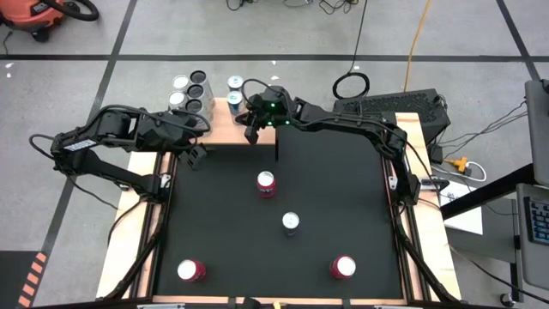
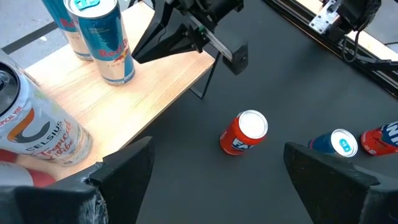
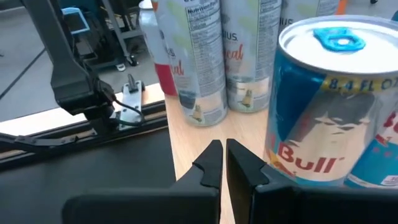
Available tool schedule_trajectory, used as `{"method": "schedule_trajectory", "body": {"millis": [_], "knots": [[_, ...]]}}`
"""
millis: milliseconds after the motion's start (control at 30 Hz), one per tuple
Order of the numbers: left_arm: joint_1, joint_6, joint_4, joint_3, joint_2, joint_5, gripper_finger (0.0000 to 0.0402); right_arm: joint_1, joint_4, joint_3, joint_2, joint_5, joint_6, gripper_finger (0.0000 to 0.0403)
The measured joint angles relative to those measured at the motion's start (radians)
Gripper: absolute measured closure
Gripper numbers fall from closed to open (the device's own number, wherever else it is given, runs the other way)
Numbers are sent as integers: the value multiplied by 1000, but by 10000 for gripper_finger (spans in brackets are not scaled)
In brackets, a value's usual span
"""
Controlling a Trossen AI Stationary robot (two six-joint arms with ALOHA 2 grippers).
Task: Place canned beverage on shelf
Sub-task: Put the top blue soda can on the shelf aligned with the other blue soda can
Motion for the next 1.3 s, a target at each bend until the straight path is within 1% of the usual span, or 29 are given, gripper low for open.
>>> {"method": "schedule_trajectory", "body": {"millis": [233,600,700,800,1300], "knots": [[0,-2,1,0,0,0,41,-2,1,0,0,1,-4,403],[0,-10,1,0,0,-1,41,-13,16,0,8,-2,-57,403],[0,-11,1,0,0,-3,41,-14,40,-1,17,-50,-52,403],[0,-12,1,0,0,-7,41,-11,41,-1,21,-27,-51,403],[0,-21,0,0,0,-16,41,-24,46,-1,50,-28,-63,403]]}}
